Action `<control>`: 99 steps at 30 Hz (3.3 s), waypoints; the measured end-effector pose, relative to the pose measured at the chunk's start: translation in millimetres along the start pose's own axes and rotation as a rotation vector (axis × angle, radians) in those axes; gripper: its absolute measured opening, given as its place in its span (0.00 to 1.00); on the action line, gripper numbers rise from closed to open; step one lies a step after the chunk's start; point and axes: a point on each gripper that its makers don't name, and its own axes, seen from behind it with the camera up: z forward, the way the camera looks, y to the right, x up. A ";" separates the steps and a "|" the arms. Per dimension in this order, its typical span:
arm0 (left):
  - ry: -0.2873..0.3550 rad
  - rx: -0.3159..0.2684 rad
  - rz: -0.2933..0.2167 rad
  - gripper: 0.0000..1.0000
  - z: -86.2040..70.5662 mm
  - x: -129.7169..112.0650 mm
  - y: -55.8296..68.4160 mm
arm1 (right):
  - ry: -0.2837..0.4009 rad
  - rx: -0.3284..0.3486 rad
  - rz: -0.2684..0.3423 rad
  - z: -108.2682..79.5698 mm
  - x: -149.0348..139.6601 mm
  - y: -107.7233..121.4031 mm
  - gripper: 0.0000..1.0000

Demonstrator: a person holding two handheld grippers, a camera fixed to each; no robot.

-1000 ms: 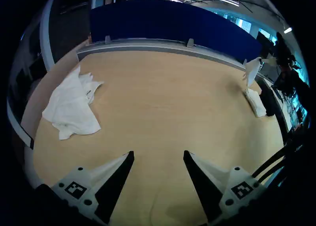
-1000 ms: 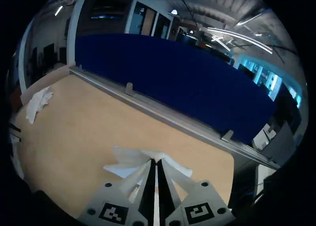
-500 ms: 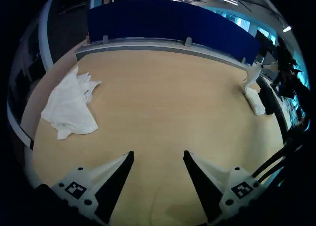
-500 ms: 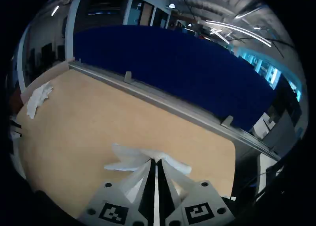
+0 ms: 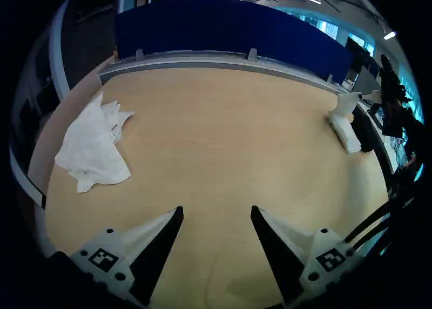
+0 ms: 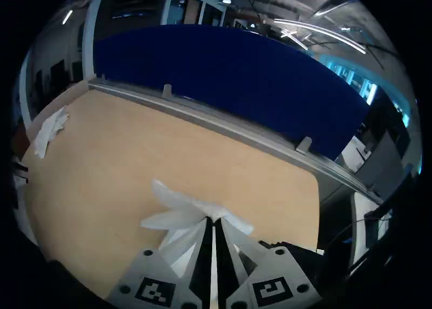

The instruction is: Fold towel

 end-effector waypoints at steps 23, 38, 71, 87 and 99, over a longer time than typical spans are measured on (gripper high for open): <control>-0.005 -0.001 0.008 0.93 1.3 0.6 2.2 | -0.107 -0.050 0.140 -13.6 -111.2 -0.1 0.03; -0.012 -0.002 0.023 0.93 -1.6 0.2 4.5 | -0.232 -0.093 0.193 -3.6 -172.7 2.4 0.03; -0.014 -0.002 0.038 0.93 -0.9 1.0 8.6 | -0.209 -0.114 0.187 1.9 -183.0 -10.7 0.88; -0.012 0.004 0.039 0.93 -3.1 0.9 5.1 | -0.121 -0.059 0.236 32.6 -145.2 -42.6 0.99; -0.013 0.009 0.038 0.93 -2.0 0.7 1.5 | -0.141 -0.085 0.282 52.1 -166.6 -55.3 0.98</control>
